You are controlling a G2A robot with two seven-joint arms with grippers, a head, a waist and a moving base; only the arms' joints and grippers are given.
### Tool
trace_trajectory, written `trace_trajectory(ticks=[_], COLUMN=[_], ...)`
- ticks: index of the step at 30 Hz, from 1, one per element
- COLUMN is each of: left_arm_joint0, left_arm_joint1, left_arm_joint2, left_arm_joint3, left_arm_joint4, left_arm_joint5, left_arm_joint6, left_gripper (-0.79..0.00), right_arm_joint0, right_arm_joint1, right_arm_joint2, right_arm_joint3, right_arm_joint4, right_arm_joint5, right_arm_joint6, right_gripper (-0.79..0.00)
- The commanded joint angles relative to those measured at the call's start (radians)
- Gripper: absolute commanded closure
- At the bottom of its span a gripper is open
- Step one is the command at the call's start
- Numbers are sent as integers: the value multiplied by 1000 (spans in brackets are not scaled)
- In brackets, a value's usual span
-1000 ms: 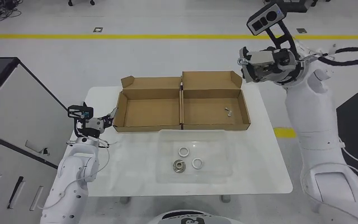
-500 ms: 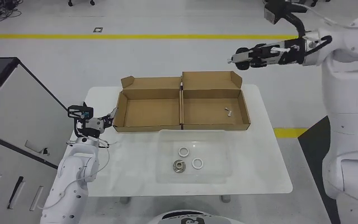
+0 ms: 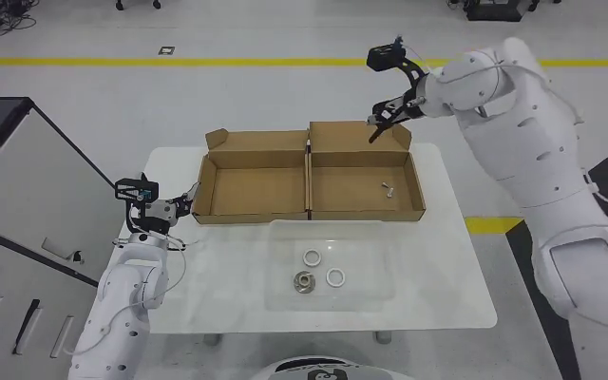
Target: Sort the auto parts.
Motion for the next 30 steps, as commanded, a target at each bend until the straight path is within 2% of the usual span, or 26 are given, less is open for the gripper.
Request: trace_trajectory(ticks=[1,12,30], left_arm_joint0=[0,0,0], left_arm_joint1=[0,0,0], left_arm_joint2=[0,0,0], left_arm_joint3=[0,0,0], left_arm_joint4=[0,0,0], left_arm_joint5=[0,0,0], left_arm_joint6=[0,0,0], left_gripper=[-785,-785,-785], right_arm_joint0=[-12,-78,-118], right_arm_joint1=[-5,-44,-111], right_arm_joint2=[-27,-159,-246], right_arm_joint3=[13,122,318], right_arm_joint4=[-23,-126,-128], right_arm_joint5=[4,49,87], right_arm_joint6=[-11,-89,-126], right_gripper=[0,0,0])
